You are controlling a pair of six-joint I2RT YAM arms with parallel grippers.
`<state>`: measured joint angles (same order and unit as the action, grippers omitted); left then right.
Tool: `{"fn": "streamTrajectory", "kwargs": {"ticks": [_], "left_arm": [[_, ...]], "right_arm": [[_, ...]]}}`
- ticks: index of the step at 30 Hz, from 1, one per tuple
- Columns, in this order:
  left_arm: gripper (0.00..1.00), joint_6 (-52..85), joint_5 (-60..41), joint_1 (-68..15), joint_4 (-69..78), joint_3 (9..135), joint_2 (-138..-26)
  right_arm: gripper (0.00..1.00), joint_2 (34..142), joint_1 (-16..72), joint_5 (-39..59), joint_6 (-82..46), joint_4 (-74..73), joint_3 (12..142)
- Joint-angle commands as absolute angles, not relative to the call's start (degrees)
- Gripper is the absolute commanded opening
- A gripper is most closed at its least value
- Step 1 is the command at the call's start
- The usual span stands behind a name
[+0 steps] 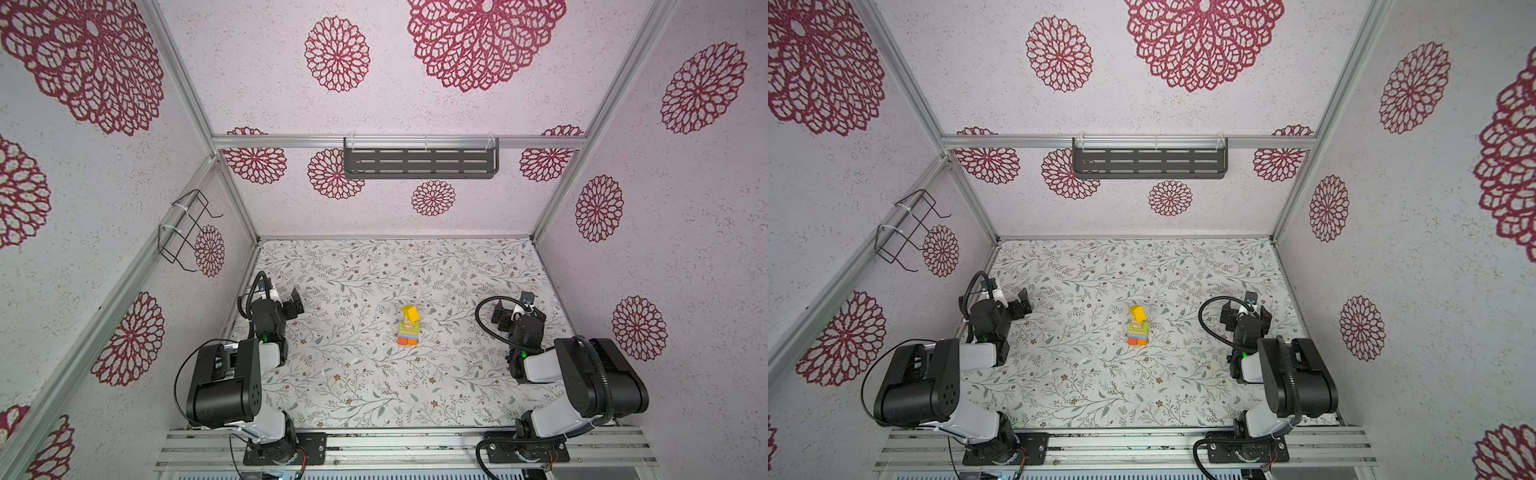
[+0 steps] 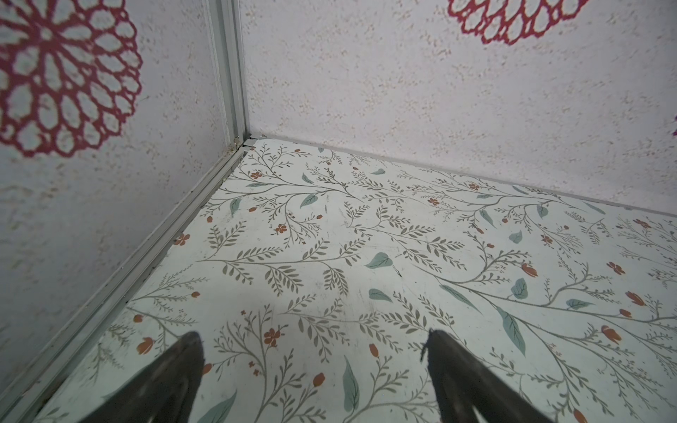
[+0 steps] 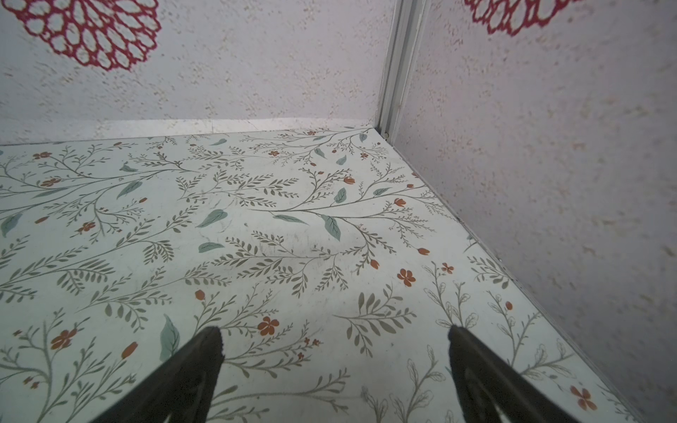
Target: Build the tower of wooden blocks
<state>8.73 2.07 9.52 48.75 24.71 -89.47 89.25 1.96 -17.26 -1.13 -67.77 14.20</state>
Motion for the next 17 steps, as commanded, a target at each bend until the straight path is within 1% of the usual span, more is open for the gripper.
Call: {"fn": "streamTrajectory", "kwargs": {"ticks": [1,17], "left_arm": [[0.97,7.9,1.9,9.3,48.9,24.5,-88.8],[0.97,7.8,1.9,9.3,49.0,24.5,-88.8]], "right_arm": [[0.99,88.0,2.1,-16.9,-2.3,-69.3,14.3],[0.99,88.0,2.1,-17.0,-2.3,-69.1,14.4]]}}
